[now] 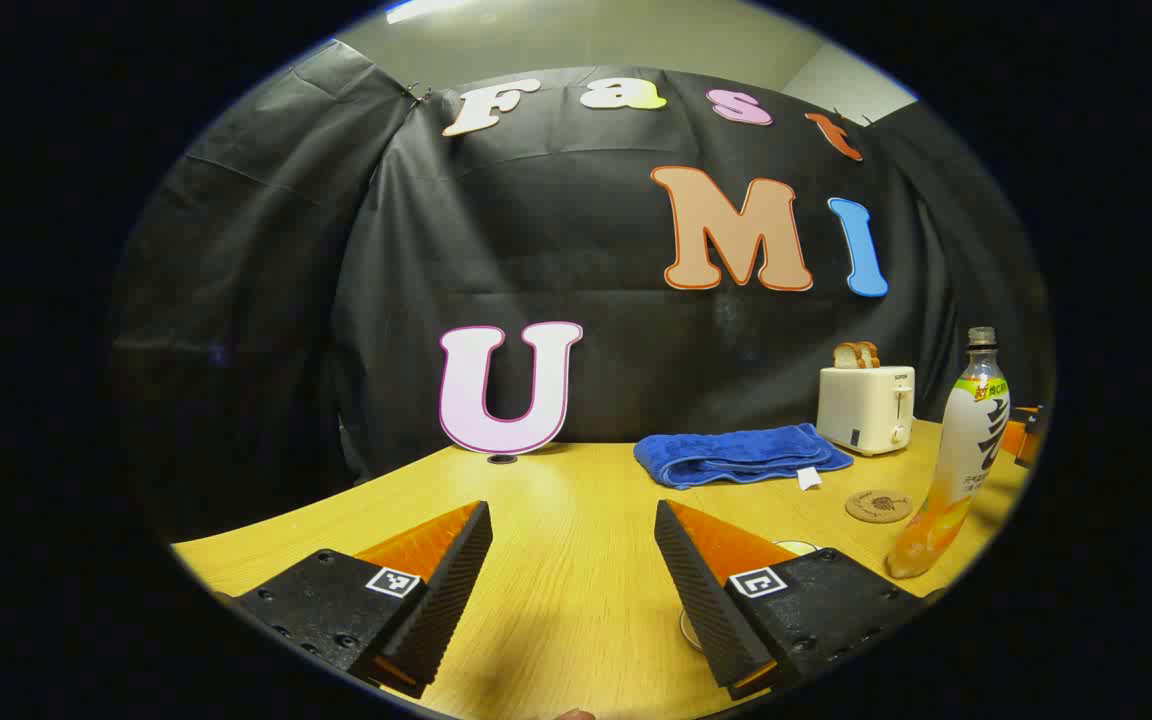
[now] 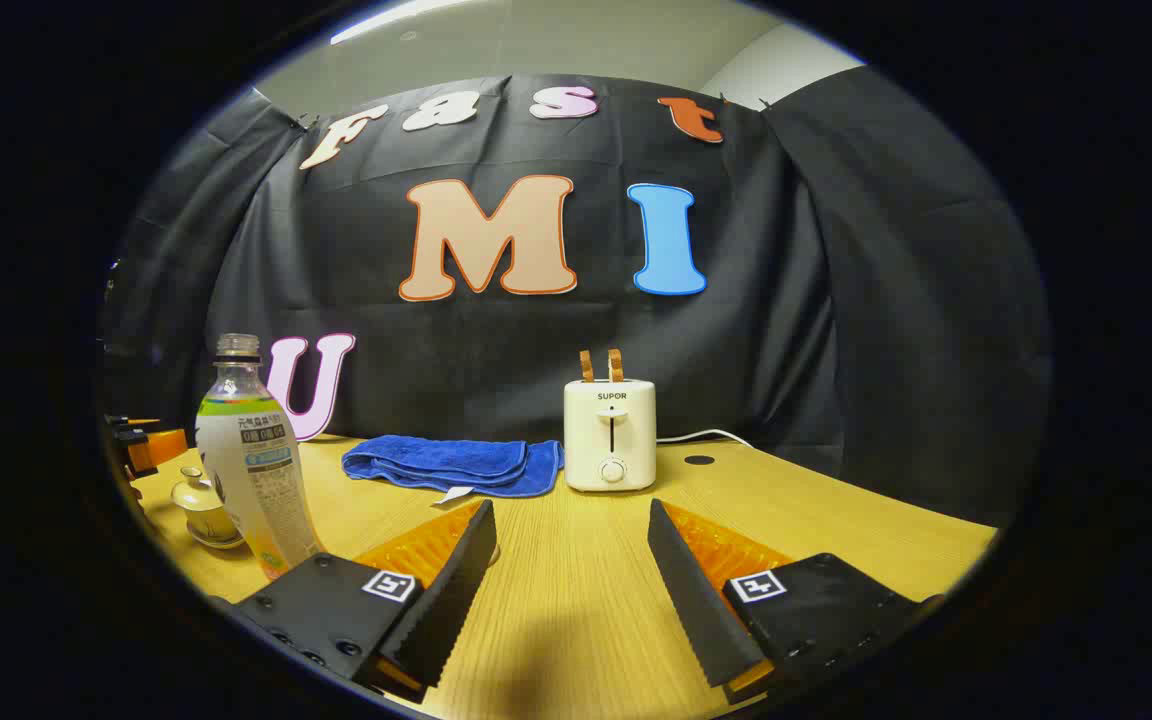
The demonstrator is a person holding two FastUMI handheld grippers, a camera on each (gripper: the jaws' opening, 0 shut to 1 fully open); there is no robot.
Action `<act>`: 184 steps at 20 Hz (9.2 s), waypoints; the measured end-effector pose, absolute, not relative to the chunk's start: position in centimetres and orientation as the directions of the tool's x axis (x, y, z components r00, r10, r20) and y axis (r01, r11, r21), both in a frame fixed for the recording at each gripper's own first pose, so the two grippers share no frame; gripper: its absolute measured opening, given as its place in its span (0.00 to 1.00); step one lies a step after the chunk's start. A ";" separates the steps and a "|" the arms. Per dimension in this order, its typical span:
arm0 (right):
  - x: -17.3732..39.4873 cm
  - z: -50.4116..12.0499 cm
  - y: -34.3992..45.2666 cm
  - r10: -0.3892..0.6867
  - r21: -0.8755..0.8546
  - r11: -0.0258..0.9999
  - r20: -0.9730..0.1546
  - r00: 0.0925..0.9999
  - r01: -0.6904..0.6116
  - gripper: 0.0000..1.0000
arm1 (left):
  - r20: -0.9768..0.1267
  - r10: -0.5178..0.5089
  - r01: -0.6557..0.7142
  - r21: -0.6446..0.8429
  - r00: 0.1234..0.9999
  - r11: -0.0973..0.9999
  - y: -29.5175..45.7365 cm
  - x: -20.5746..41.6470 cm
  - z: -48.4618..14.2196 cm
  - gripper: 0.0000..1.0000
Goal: Open the teacup lid with one hand, grasp the water bottle and pour water into the teacup with the other hand; after pouring, place the water bottle on the coaster and then close the teacup lid.
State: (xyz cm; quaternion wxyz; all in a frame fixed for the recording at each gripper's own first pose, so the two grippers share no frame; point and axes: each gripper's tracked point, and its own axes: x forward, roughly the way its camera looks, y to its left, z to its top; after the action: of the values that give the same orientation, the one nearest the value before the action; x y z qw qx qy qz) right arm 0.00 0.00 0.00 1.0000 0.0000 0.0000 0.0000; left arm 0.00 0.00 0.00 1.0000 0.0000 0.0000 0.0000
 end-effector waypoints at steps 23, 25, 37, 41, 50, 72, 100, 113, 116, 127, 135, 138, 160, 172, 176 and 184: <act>0.1 -0.2 -0.1 0.001 0.000 1.000 0.001 1.000 -0.001 0.97 | -0.002 -0.015 0.015 0.001 1.000 1.000 -0.3 -0.2 0.0 0.96; 0.1 -0.1 -0.1 0.001 0.000 1.000 0.000 1.000 -0.001 0.96 | -0.001 -0.017 0.017 0.001 1.000 1.000 -0.3 -0.2 0.0 0.96; 0.2 -0.2 -0.1 0.003 0.000 1.000 -0.002 1.000 -0.003 0.96 | -0.004 -0.109 0.109 0.021 0.994 0.994 -2.8 -1.5 1.3 0.96; 0.2 -0.1 0.0 0.003 -0.001 1.000 -0.001 1.000 -0.003 0.96 | -0.021 -0.175 0.175 -0.002 0.984 0.984 -5.0 -2.3 1.6 0.96; 0.2 -0.2 0.0 0.003 -0.001 1.000 -0.001 1.000 -0.003 0.96 | -0.130 -0.274 0.277 0.006 0.953 0.961 -8.6 -2.9 0.8 0.96; 0.2 -0.2 0.2 0.022 0.001 1.000 -0.002 1.000 -0.022 0.96 | -0.326 -0.321 0.358 0.058 0.889 0.932 -11.3 -2.3 -2.8 0.30; -1.3 -0.2 2.3 0.121 0.085 0.989 -0.018 0.993 -0.119 0.96 | -0.113 -0.241 0.243 -0.002 0.964 0.970 -6.8 -4.0 1.8 0.21; -5.3 -0.3 11.1 0.320 -0.016 0.947 -0.012 0.947 -0.320 0.95 | -0.055 -0.192 0.192 -0.013 0.980 0.981 -3.3 -5.1 2.9 0.21; -6.0 -0.5 12.6 0.366 -0.014 0.930 -0.015 0.930 -0.366 0.96 | -0.055 -0.183 0.182 -0.016 0.982 0.983 -2.6 -5.2 2.7 0.20; -5.4 -1.2 17.5 0.433 -0.033 0.900 -0.061 0.899 -0.435 0.96 | -0.046 -0.154 0.154 -0.023 0.987 0.988 -0.7 -5.8 3.0 0.20; -4.6 -1.8 18.5 0.411 -0.048 0.908 -0.094 0.907 -0.416 0.86 | -0.037 -0.140 0.139 -0.042 0.989 0.989 0.2 -5.7 3.1 0.19; -4.4 -1.9 18.5 0.403 -0.050 0.911 -0.106 0.909 -0.410 0.74 | -0.040 -0.143 0.141 -0.044 0.989 0.989 0.2 -5.6 3.1 0.21; -2.7 -0.4 20.4 0.361 -0.823 0.530 0.001 0.933 -0.204 0.63 | -0.040 -0.115 0.111 -0.072 0.993 0.991 2.3 -5.7 3.0 0.20; -1.2 -0.3 20.1 0.371 -0.960 0.262 0.010 0.929 -0.094 0.63 | -0.040 -0.114 0.109 -0.094 0.993 0.990 3.1 -6.0 2.7 0.22; -1.4 -0.1 21.1 0.403 -0.987 0.152 0.009 0.915 -0.057 0.63 | -0.033 -0.109 0.105 -0.096 0.994 0.990 3.6 -6.1 3.0 0.20; -0.7 -0.1 22.1 0.437 -1.000 -0.008 -0.015 0.899 -0.013 0.63 | -0.019 -0.098 0.096 -0.103 0.995 0.990 4.3 -6.4 3.4 0.21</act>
State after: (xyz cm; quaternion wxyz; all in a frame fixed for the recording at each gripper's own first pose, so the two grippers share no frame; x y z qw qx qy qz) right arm -0.71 22.11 -0.08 0.6874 -0.6907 -0.1536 0.1637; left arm -6.42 4.30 3.40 0.9974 -0.0509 0.0118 -0.0486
